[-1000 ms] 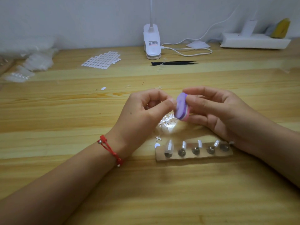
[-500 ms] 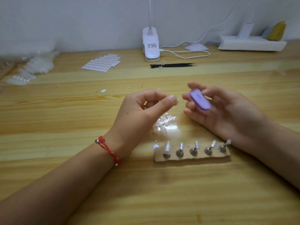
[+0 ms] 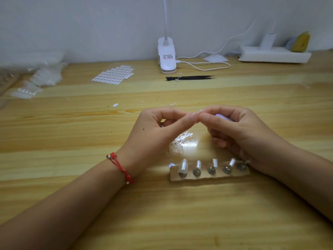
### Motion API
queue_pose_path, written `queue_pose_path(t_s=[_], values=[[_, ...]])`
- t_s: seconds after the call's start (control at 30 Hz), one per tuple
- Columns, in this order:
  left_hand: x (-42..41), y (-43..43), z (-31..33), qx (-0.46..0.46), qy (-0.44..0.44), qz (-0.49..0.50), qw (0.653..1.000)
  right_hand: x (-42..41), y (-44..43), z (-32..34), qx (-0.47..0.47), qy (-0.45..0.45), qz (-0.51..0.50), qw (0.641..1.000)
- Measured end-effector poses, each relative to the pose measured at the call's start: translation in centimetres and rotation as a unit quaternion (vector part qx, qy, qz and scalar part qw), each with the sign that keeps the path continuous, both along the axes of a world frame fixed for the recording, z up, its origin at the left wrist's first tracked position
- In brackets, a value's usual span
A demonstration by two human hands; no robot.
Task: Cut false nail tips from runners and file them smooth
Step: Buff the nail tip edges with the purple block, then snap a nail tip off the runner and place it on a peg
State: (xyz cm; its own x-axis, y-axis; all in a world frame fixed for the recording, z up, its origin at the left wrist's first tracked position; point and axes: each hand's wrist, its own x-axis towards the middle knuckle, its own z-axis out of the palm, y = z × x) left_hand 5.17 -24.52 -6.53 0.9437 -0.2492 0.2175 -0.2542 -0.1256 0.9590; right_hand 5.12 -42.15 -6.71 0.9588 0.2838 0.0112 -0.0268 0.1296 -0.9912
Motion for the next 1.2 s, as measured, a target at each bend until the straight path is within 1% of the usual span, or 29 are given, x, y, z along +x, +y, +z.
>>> queue_pose_path(t_s=[0.1, 0.17, 0.2, 0.23, 0.3, 0.37, 0.43, 0.57, 0.63, 0.7, 0.8, 0.9, 0.97, 1.03, 1.2], values=[[0.0, 0.1, -0.2, 0.019, -0.031, 0.011, 0.999, 0.1, -0.2, 0.0, 0.003, 0.008, 0.028, 1.0], [0.0, 0.4, 0.1, 0.059, -0.099, 0.02, 0.993, 0.2, -0.5, 0.2, -0.007, 0.009, 0.063, 0.998], [0.0, 0.6, 0.4, 0.099, -0.15, 0.019, 0.983, 0.2, -0.6, 0.3, -0.018, 0.01, 0.083, 0.996], [-0.1, 0.8, 0.8, 0.15, -0.207, 0.014, 0.967, 0.3, -0.7, 0.4, -0.025, 0.015, 0.102, 0.994], [-0.4, 0.9, 1.5, 0.241, -0.306, -0.001, 0.921, 0.4, -1.0, 0.6, -0.027, 0.03, 0.136, 0.99], [-0.6, 1.0, 1.9, 0.276, -0.353, -0.006, 0.894, 0.4, -1.2, 0.8, -0.029, 0.039, 0.16, 0.986], [-0.6, 1.3, 2.2, 0.282, -0.376, -0.003, 0.883, 0.4, -1.3, 0.9, -0.031, 0.046, 0.177, 0.983], [-1.1, 1.7, 2.7, 0.311, -0.373, -0.023, 0.874, 0.3, -1.3, 0.9, -0.056, 0.034, 0.2, 0.978], [-1.3, 1.8, 2.7, 0.316, -0.365, -0.02, 0.876, 0.3, -1.3, 0.8, -0.072, 0.021, 0.197, 0.977], [-1.6, 2.0, 2.7, 0.289, -0.341, 0.003, 0.895, 0.3, -1.2, 0.8, -0.062, 0.018, 0.195, 0.979], [-2.4, 2.5, 2.1, 0.226, -0.288, 0.04, 0.93, 0.6, -1.3, 0.7, -0.004, 0.059, 0.154, 0.986], [-3.7, 2.6, 1.1, 0.177, -0.211, 0.031, 0.961, 0.8, -1.4, 0.6, 0.03, 0.091, 0.12, 0.988], [-4.1, 2.5, 0.6, 0.17, -0.164, 0.011, 0.972, 0.9, -1.4, 0.5, 0.048, 0.101, 0.112, 0.987], [-4.2, 2.3, 0.2, 0.178, -0.144, -0.004, 0.973, 1.0, -1.5, 0.4, 0.067, 0.111, 0.101, 0.986], [-4.4, 2.1, 0.1, 0.206, -0.144, -0.024, 0.968, 1.1, -1.5, 0.3, 0.07, 0.108, 0.094, 0.987]])
